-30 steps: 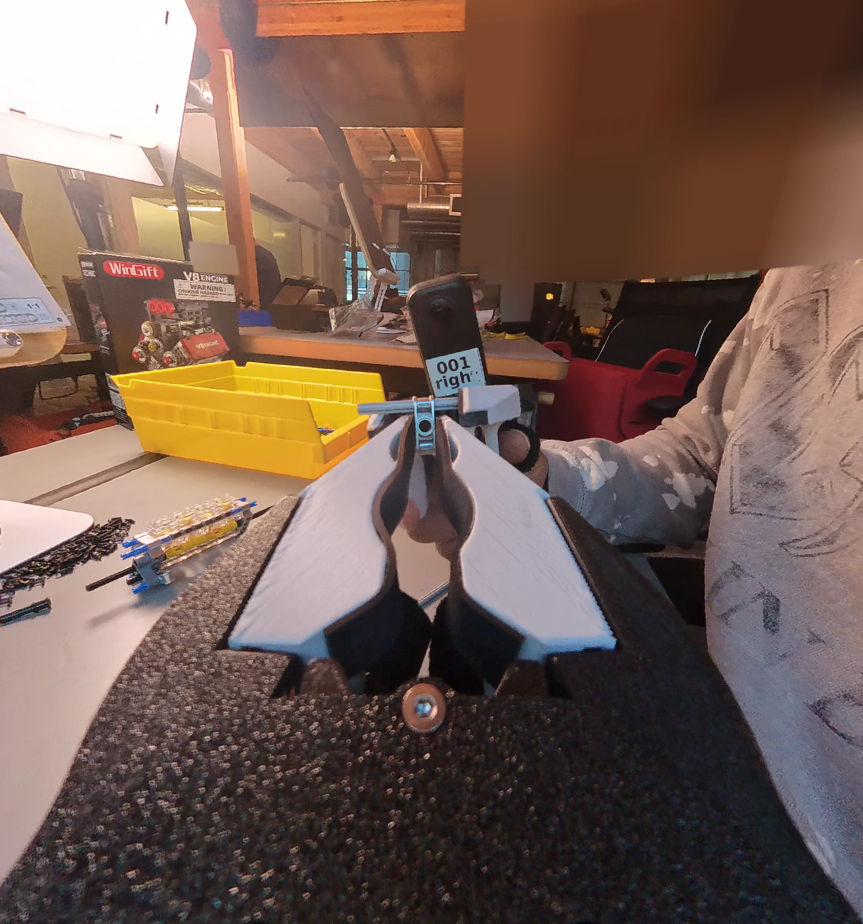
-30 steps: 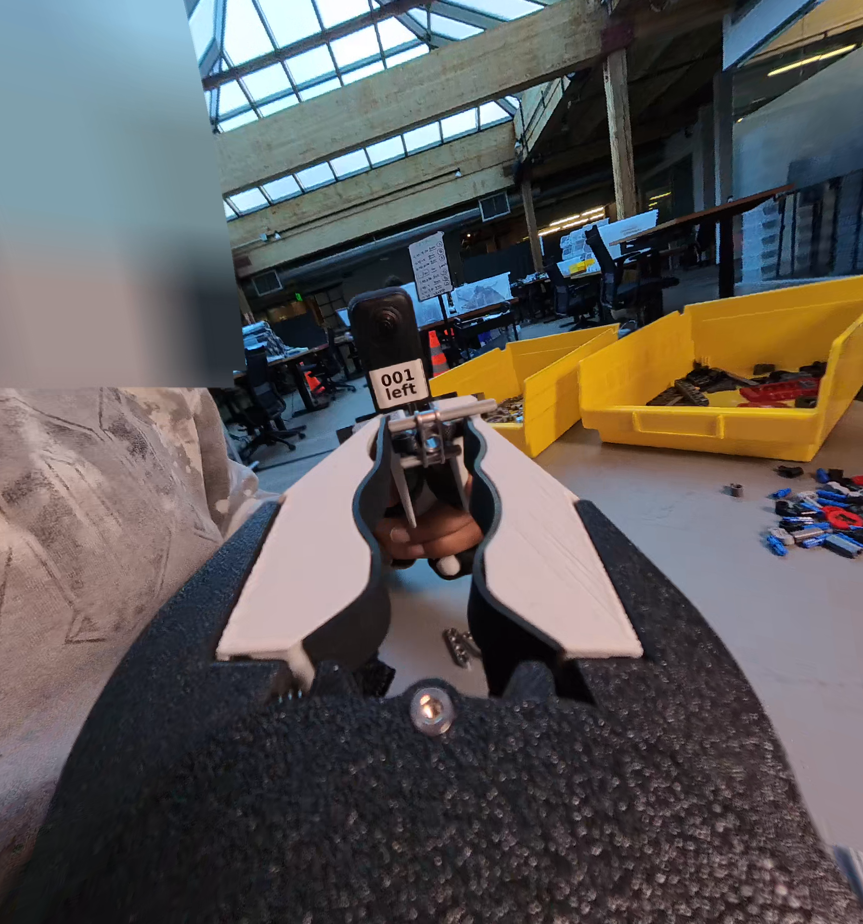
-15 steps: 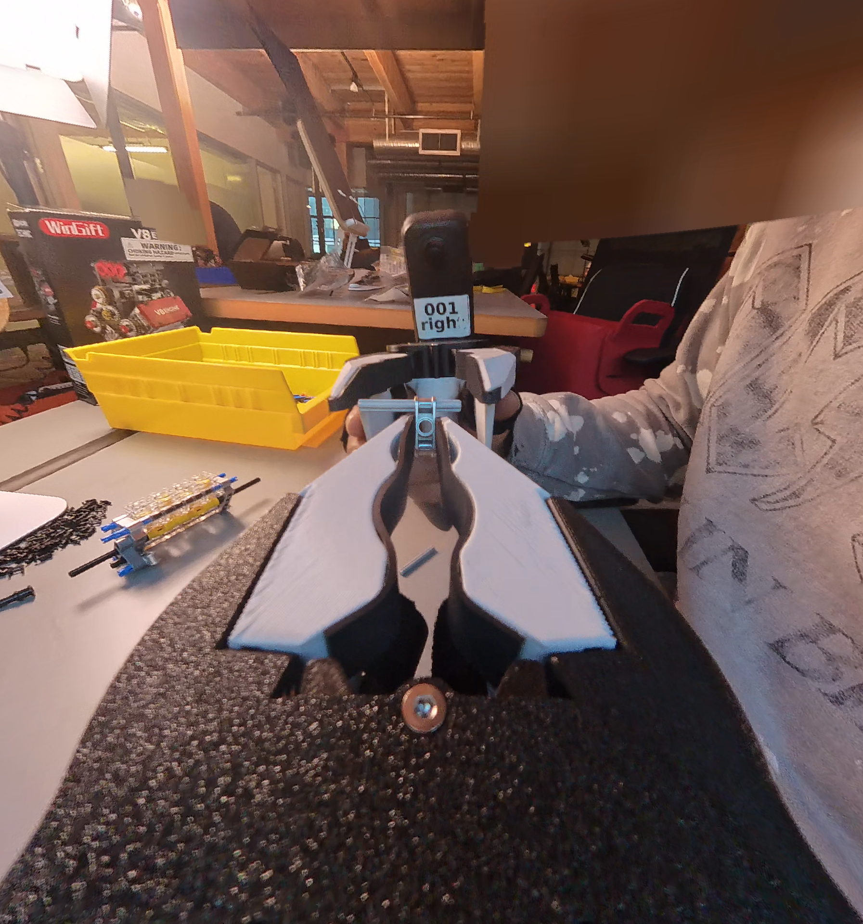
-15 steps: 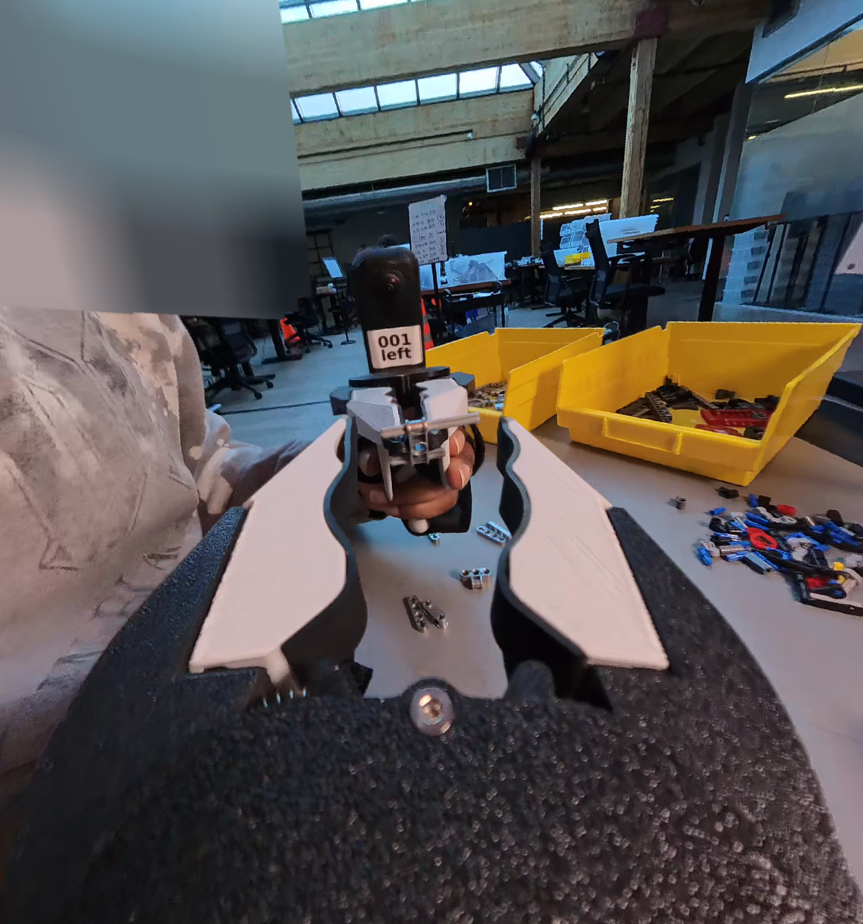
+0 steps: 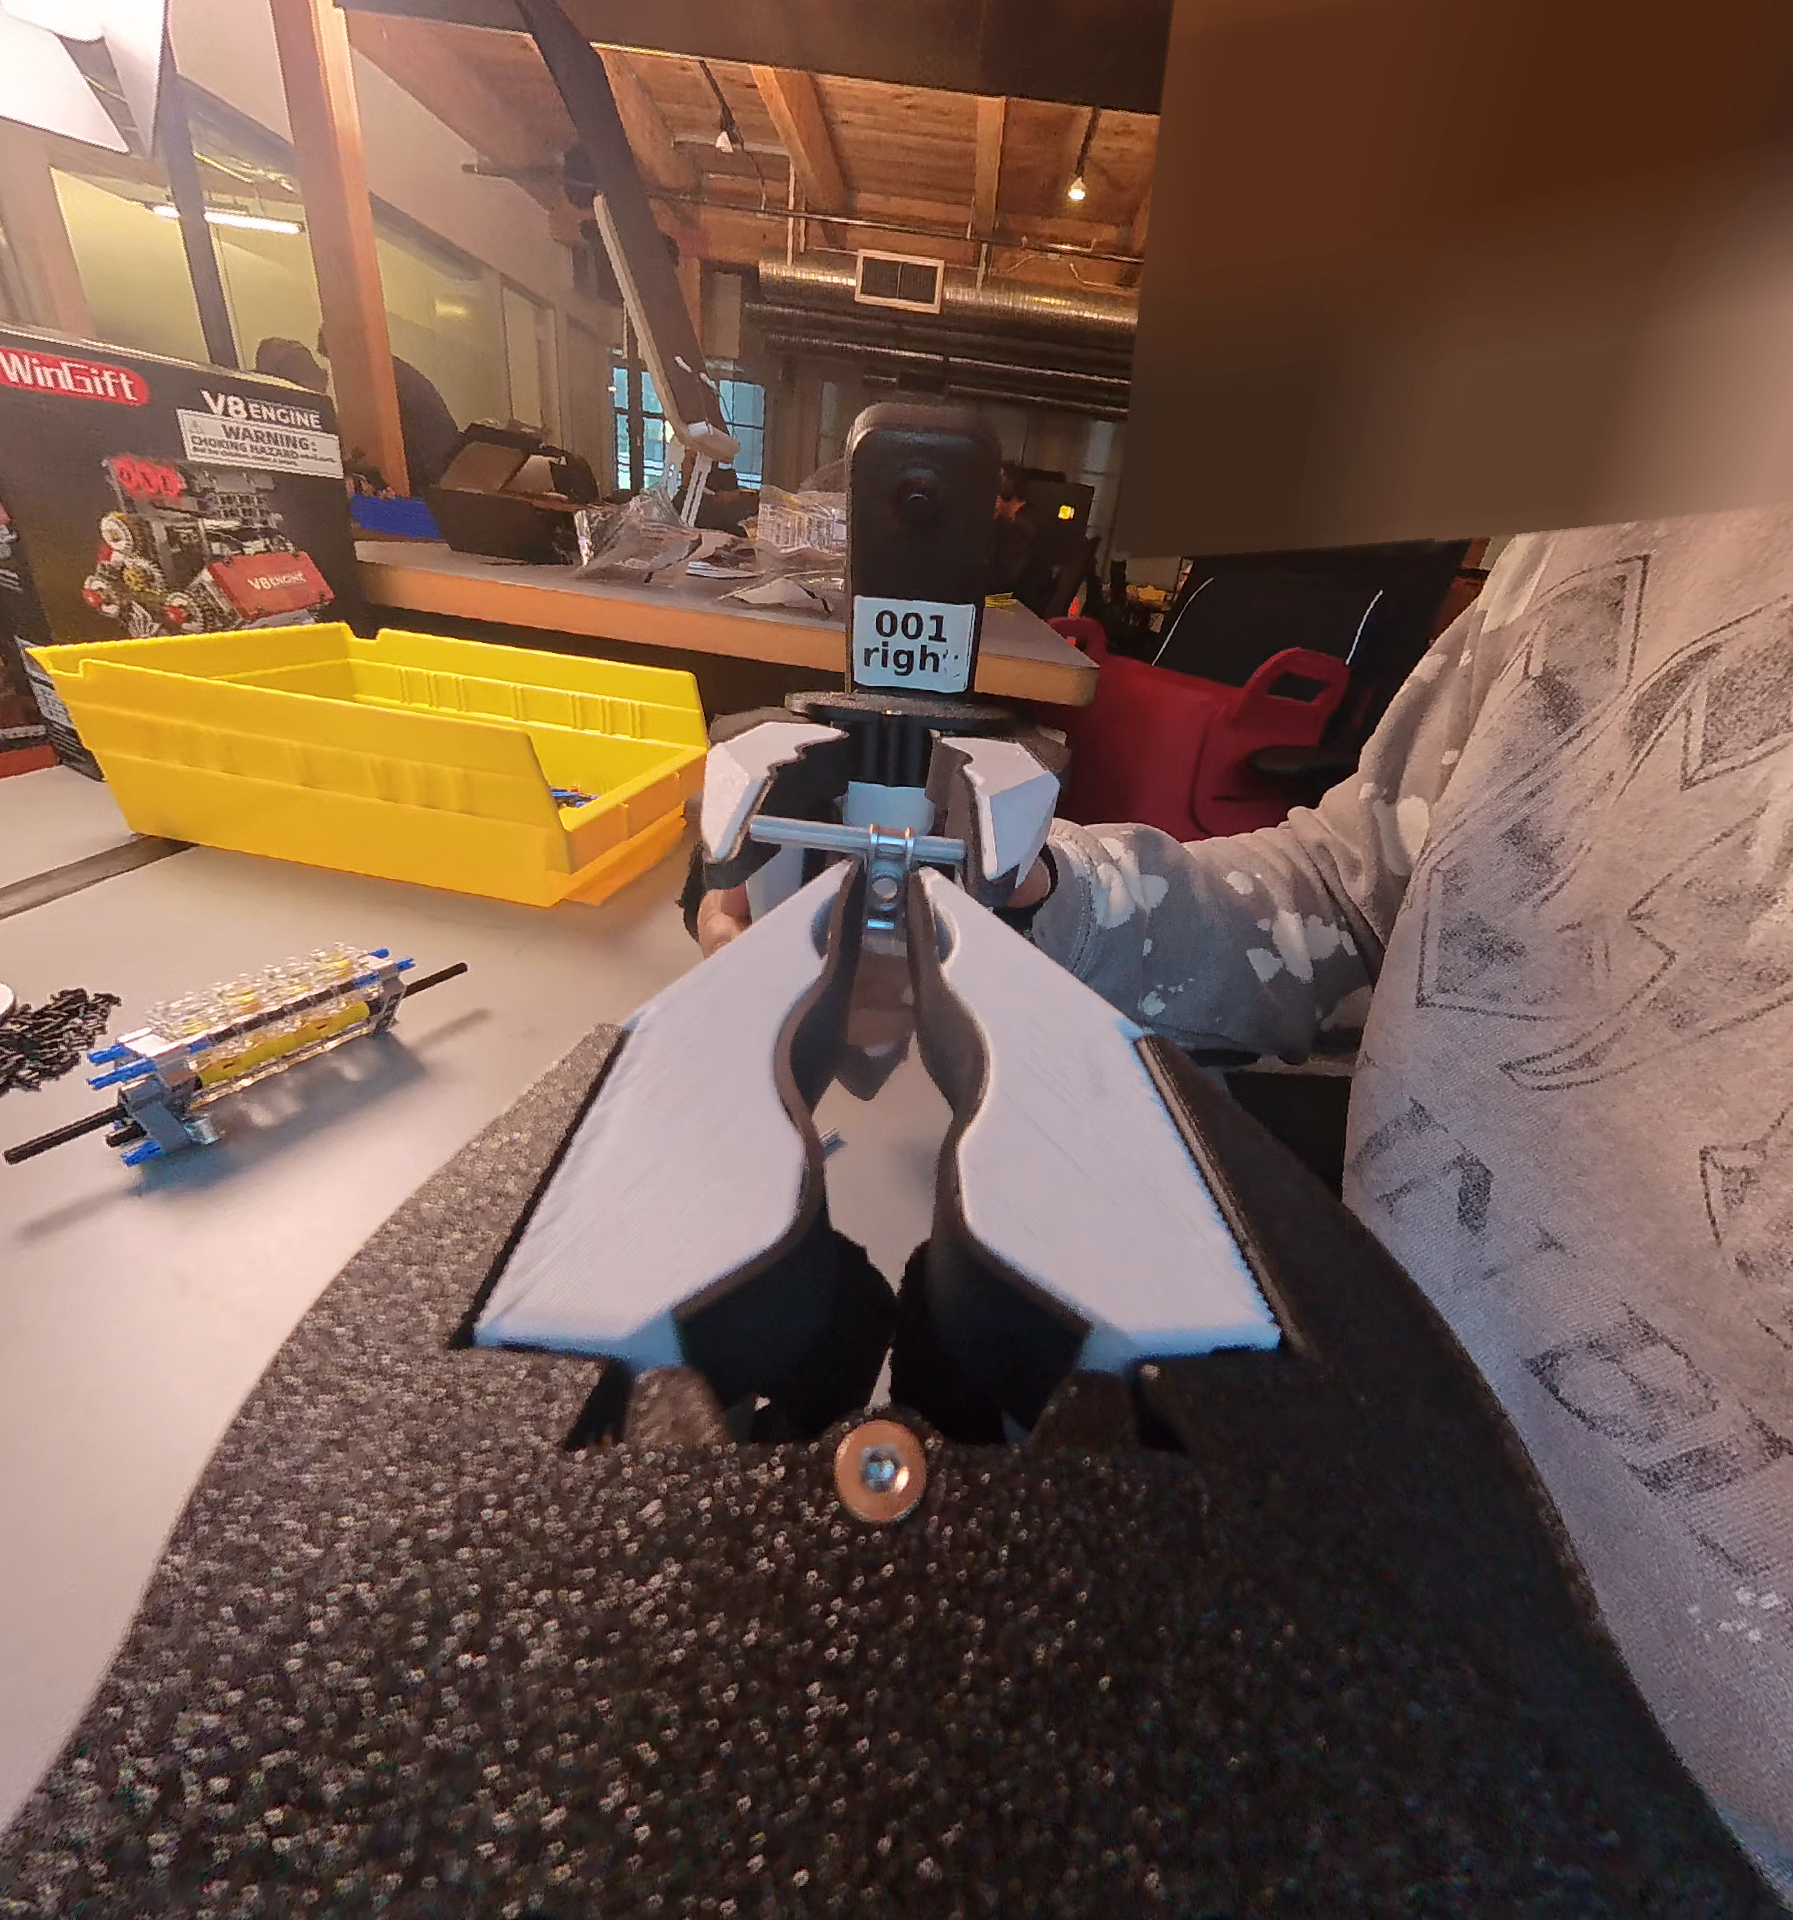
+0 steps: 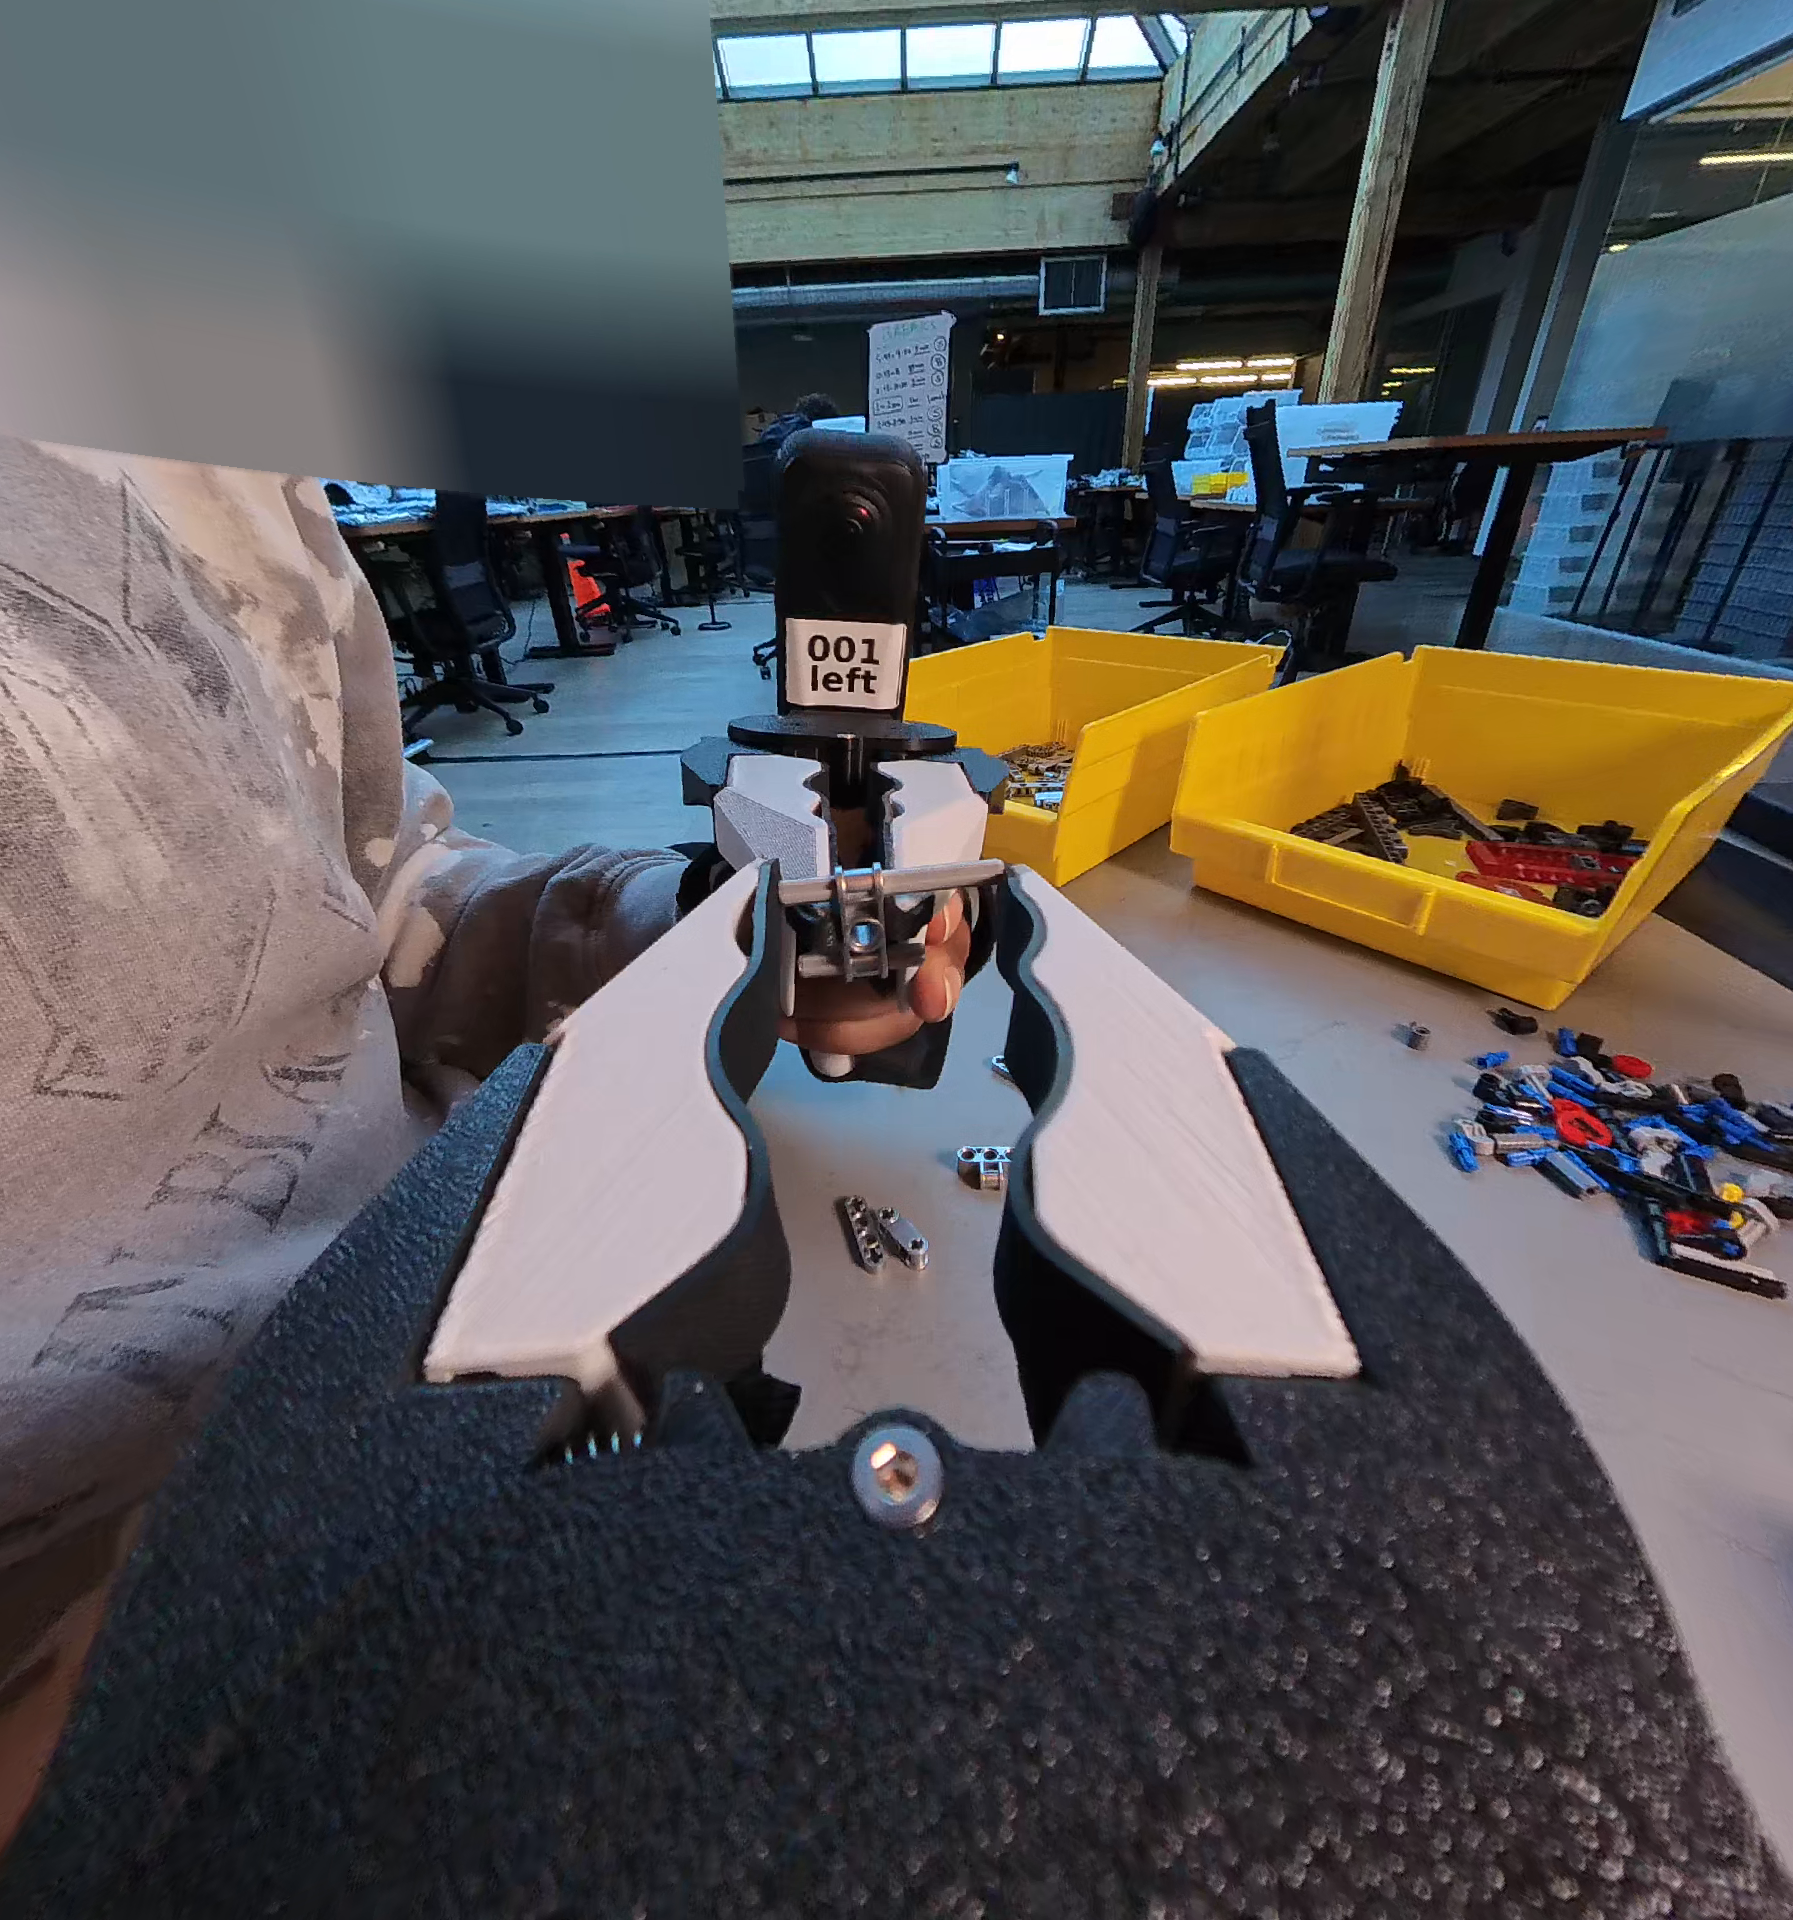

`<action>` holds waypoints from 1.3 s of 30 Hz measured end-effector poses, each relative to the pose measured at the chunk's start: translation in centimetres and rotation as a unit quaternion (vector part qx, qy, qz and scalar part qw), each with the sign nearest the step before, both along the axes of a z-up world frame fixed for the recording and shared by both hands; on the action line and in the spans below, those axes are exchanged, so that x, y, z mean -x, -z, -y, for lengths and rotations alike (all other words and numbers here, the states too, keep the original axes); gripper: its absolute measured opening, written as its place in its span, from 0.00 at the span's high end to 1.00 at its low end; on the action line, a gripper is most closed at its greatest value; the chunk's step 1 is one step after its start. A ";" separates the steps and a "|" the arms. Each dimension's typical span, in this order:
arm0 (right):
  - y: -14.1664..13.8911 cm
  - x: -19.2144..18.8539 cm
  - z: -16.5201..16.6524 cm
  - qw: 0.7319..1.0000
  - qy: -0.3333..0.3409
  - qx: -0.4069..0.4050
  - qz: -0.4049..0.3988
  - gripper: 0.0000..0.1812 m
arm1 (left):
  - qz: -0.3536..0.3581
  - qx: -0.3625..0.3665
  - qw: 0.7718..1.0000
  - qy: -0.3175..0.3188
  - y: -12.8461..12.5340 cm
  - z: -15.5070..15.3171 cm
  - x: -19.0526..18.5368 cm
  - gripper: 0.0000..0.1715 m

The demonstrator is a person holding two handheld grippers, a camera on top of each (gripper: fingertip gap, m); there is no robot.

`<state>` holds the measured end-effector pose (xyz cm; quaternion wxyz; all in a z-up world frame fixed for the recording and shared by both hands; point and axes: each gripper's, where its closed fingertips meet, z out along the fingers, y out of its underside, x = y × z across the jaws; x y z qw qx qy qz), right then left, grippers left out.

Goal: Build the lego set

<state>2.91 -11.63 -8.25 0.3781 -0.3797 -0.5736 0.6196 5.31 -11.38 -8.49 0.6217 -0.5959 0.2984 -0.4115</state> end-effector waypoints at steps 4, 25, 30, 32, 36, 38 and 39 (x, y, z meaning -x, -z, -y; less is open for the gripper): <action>0.0 0.0 -0.1 1.000 0.001 0.008 0.002 0.79 | 0.013 0.015 1.000 -0.009 0.0 -0.5 0.3 0.97; -0.8 0.1 0.0 0.999 -0.001 0.042 -0.020 0.79 | 0.007 -0.004 1.000 -0.011 -0.7 -0.3 0.4 0.97; -0.9 0.0 0.1 0.999 -0.005 0.044 -0.023 0.79 | 0.001 -0.005 1.000 -0.010 -0.8 -0.2 0.3 0.97; -0.8 0.1 0.1 0.999 -0.005 0.043 -0.023 0.79 | -0.005 -0.005 1.000 -0.014 -0.7 -0.2 0.4 0.97; -1.0 -0.2 0.2 0.999 -0.009 0.038 -0.030 0.79 | -0.005 -0.005 1.000 -0.016 -0.8 -0.1 0.2 0.97; -1.0 -0.2 0.2 0.999 -0.007 0.035 -0.032 0.79 | -0.005 -0.006 1.000 -0.015 -0.9 -0.1 0.2 0.97; -1.1 -0.2 0.3 0.999 -0.008 0.034 -0.033 0.79 | -0.004 -0.006 1.000 -0.013 -0.9 0.0 0.2 0.97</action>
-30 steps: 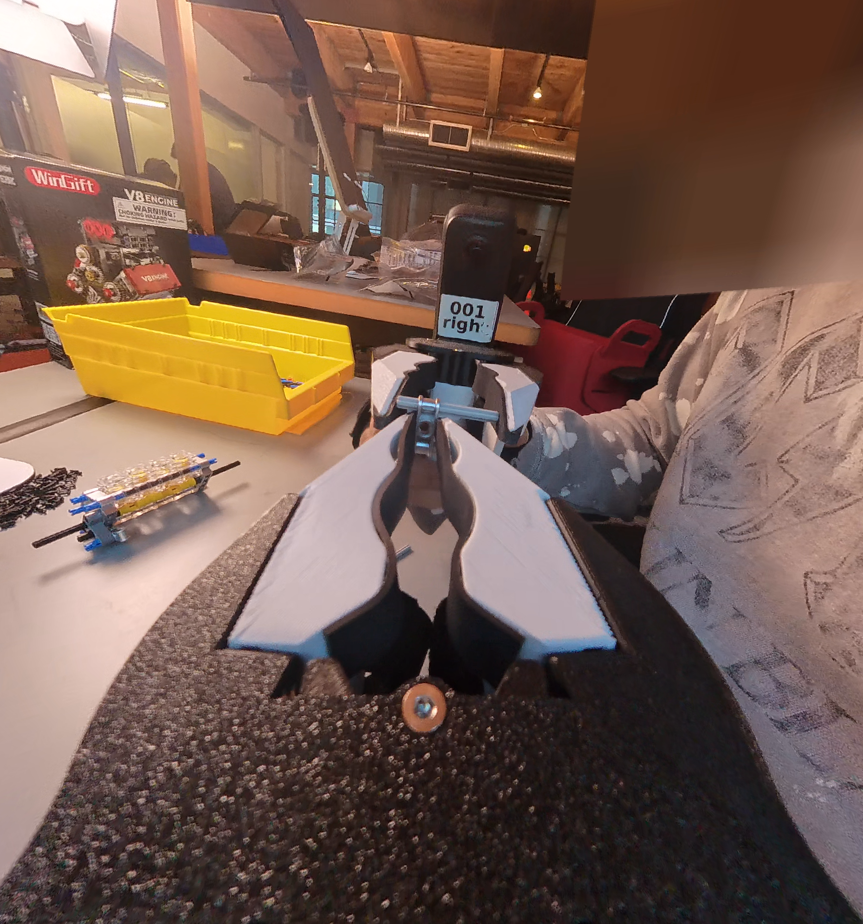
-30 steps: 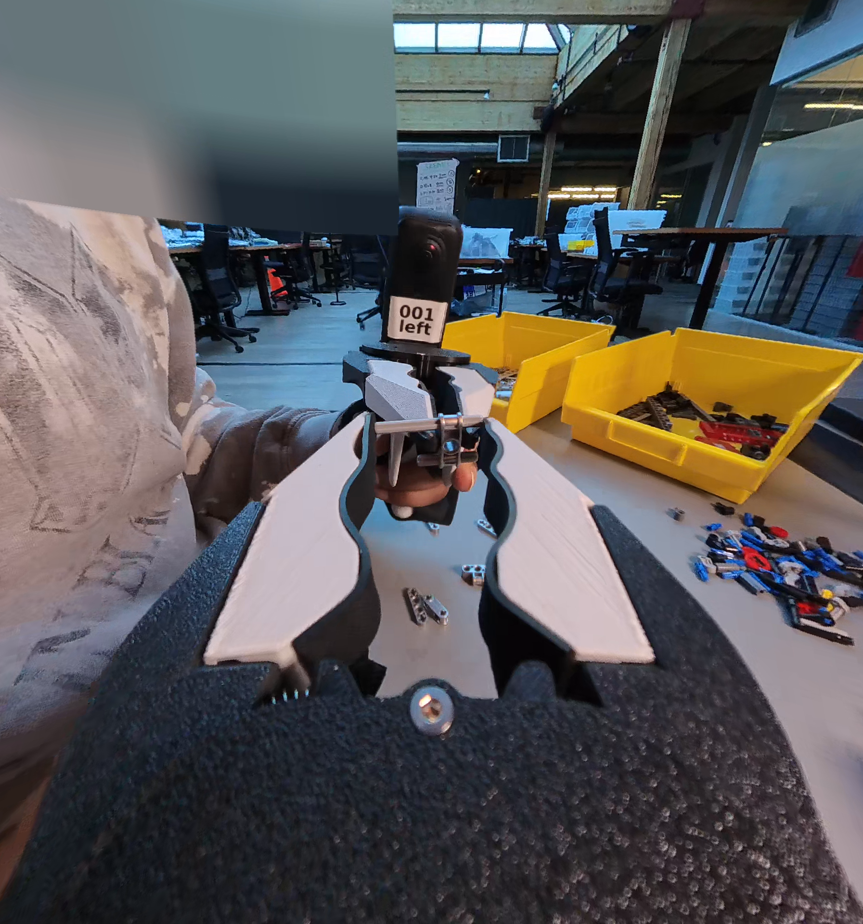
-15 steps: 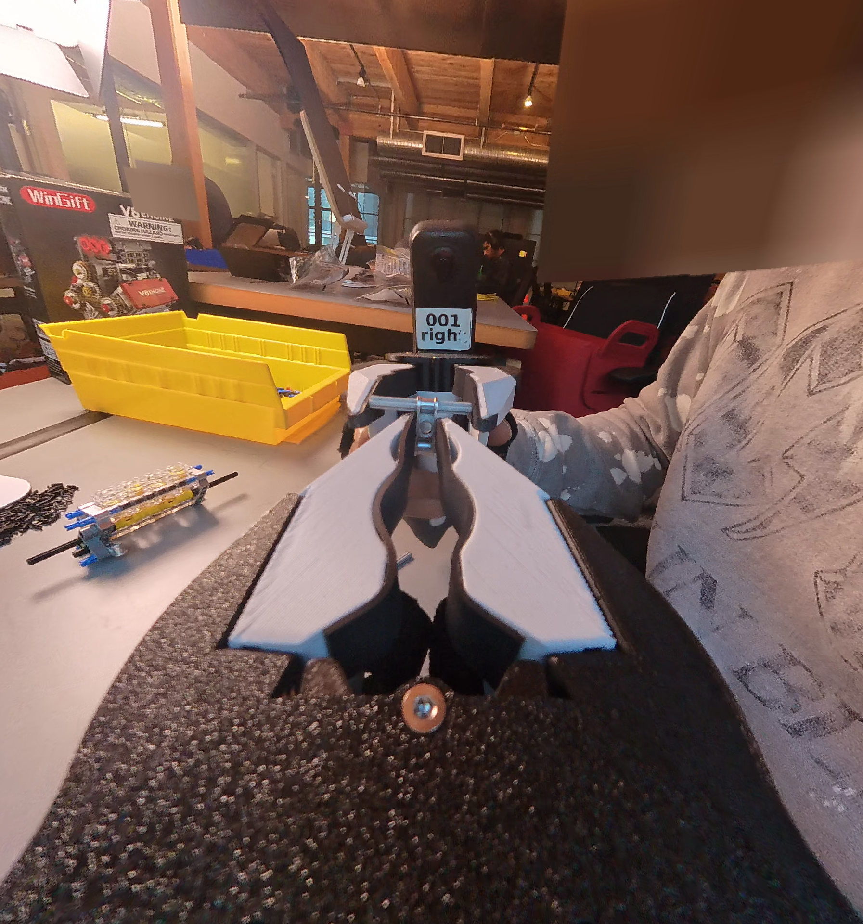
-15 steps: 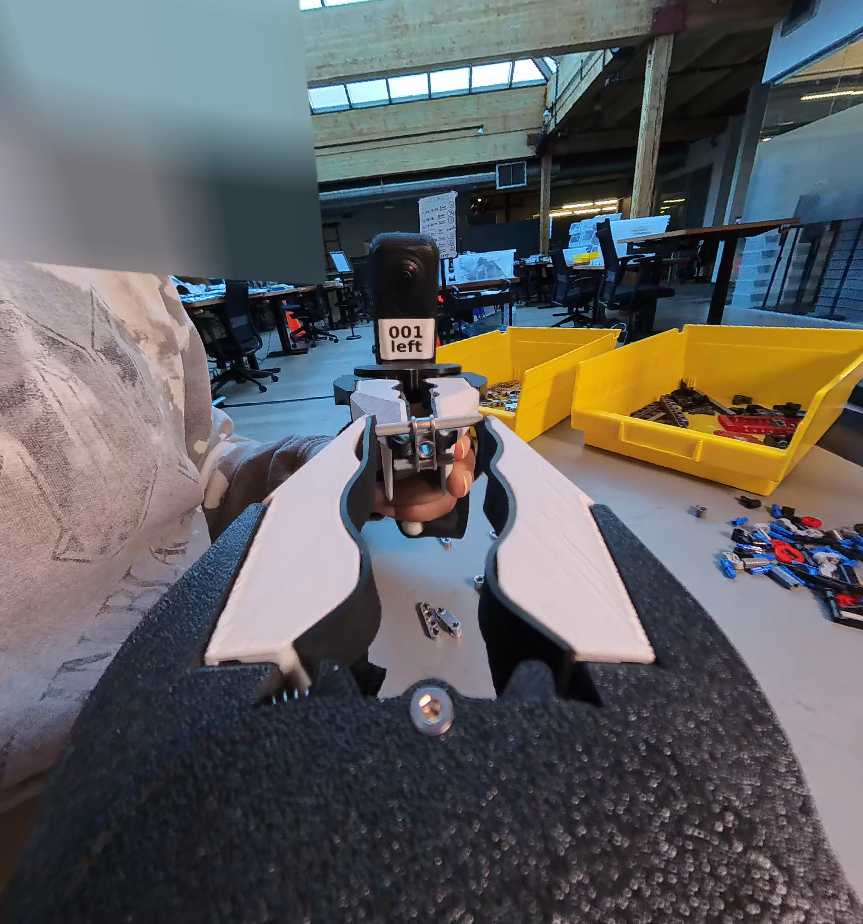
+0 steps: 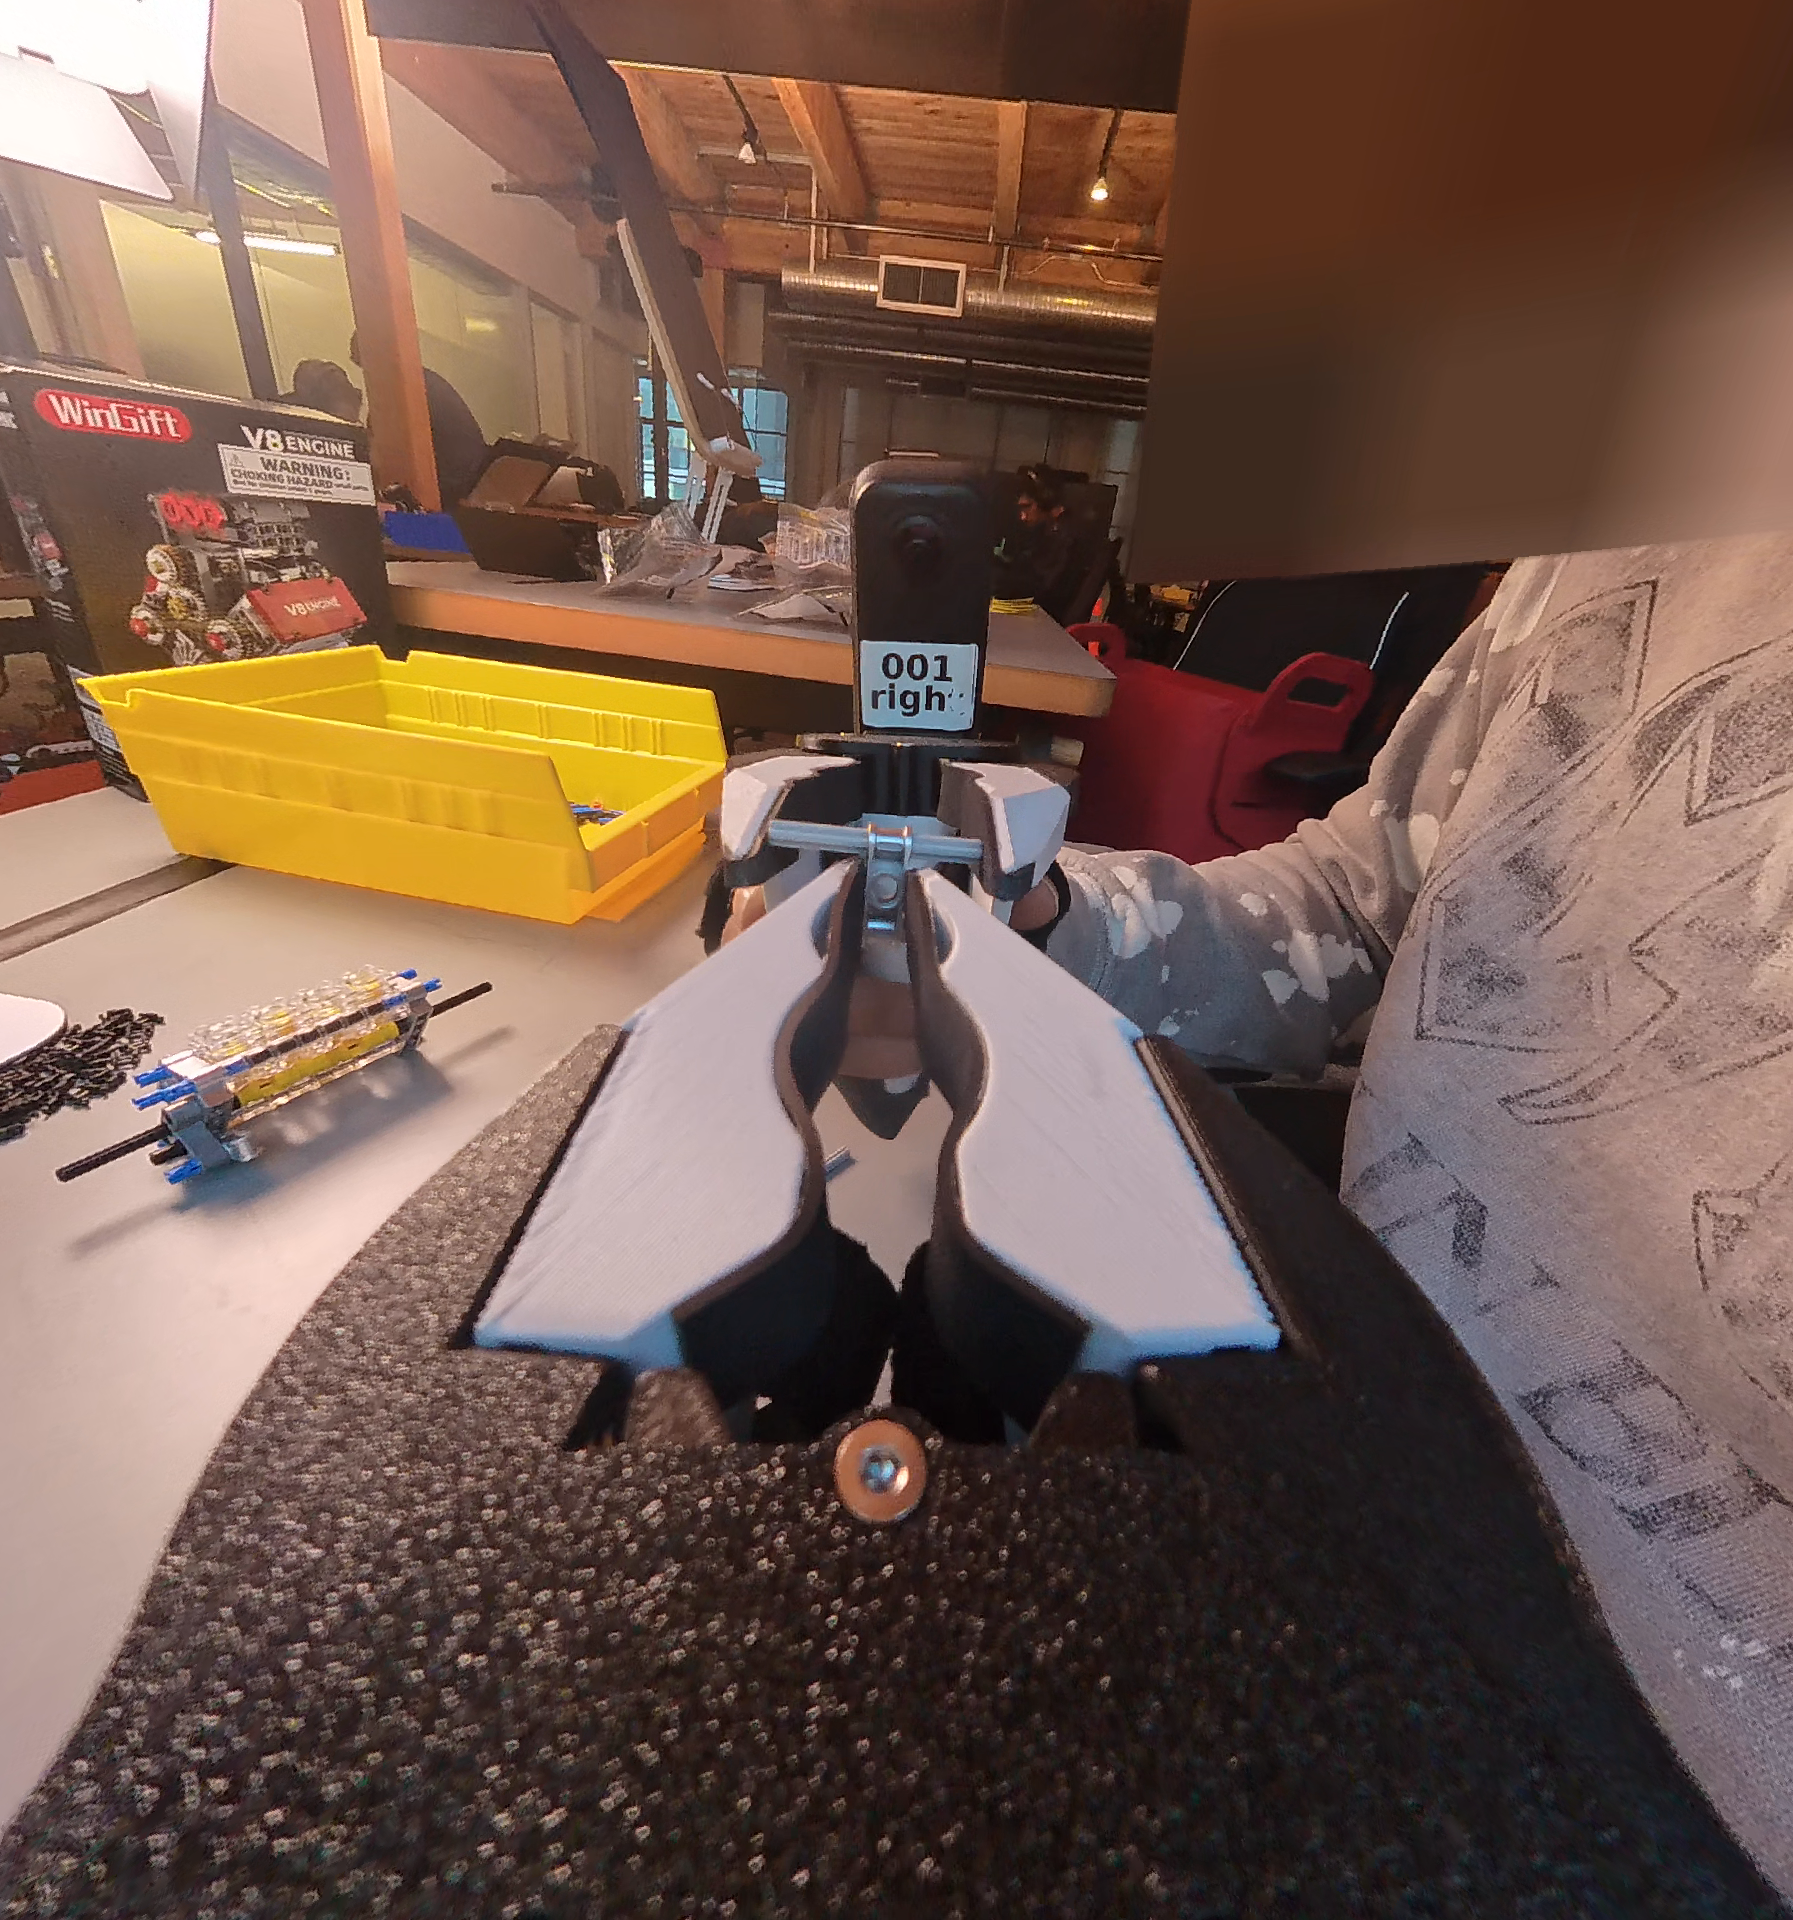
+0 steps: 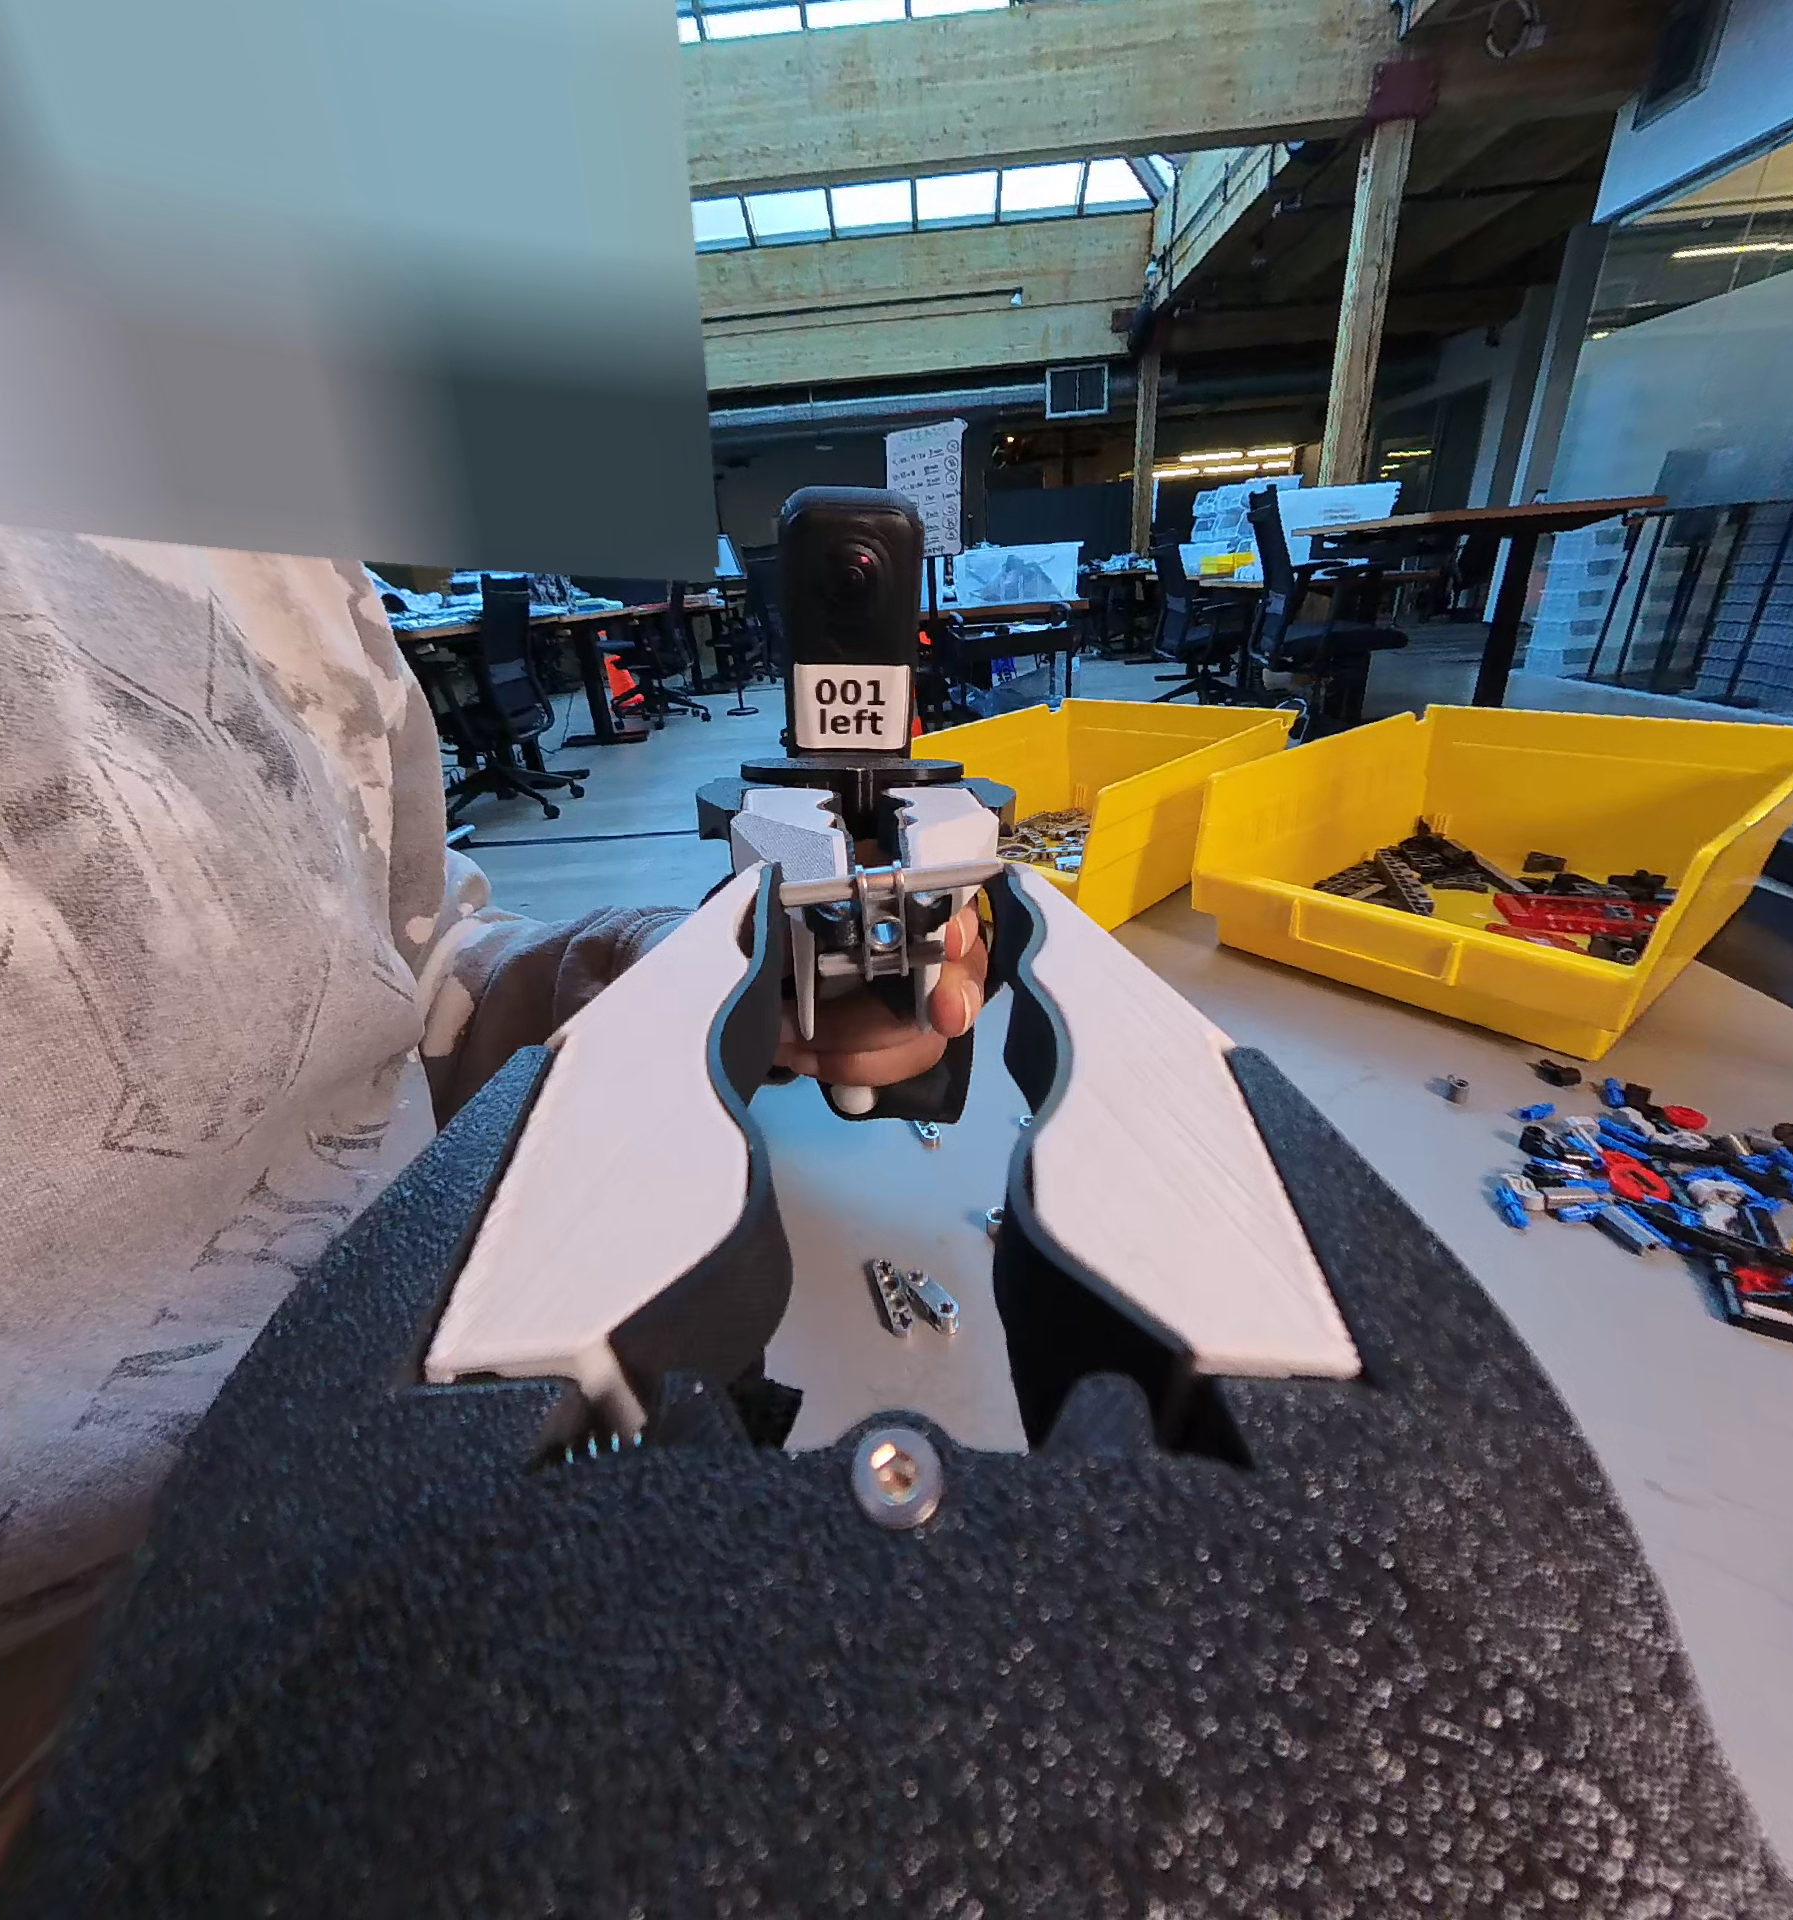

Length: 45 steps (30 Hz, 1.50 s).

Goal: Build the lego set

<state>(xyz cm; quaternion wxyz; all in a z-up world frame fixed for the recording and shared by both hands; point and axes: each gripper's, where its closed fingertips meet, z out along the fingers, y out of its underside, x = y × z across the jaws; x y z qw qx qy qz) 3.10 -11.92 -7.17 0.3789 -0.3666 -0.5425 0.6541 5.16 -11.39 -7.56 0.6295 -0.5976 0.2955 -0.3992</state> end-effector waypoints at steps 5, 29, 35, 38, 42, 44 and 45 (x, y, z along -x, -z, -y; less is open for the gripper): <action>-0.1 -0.1 0.0 1.000 -0.001 -0.002 -0.002 0.79 | 0.007 0.008 1.000 0.000 -0.1 0.0 -0.1 0.97; -0.8 -0.1 0.2 1.000 -0.003 0.014 -0.017 0.79 | -0.004 -0.023 1.000 -0.017 -0.8 0.2 -0.1 0.97; -1.1 -0.2 0.0 1.000 0.001 0.012 -0.022 0.79 | 0.002 -0.024 1.000 -0.015 -1.0 0.1 -0.2 0.97; -1.0 -0.3 0.1 1.000 0.000 0.010 -0.022 0.79 | 0.001 -0.023 1.000 -0.015 -1.0 0.1 -0.2 0.97; -1.0 -0.3 0.1 1.000 0.000 0.007 -0.022 0.79 | 0.001 -0.024 1.000 -0.016 -1.0 0.2 -0.3 0.97; -0.9 -0.3 0.2 1.000 -0.003 0.005 -0.018 0.79 | -0.008 -0.025 1.000 -0.013 -0.8 0.3 -0.3 0.96; -0.7 -0.2 0.2 1.000 -0.006 0.008 -0.013 0.79 | -0.020 -0.027 0.999 -0.014 -0.6 0.3 -0.2 0.97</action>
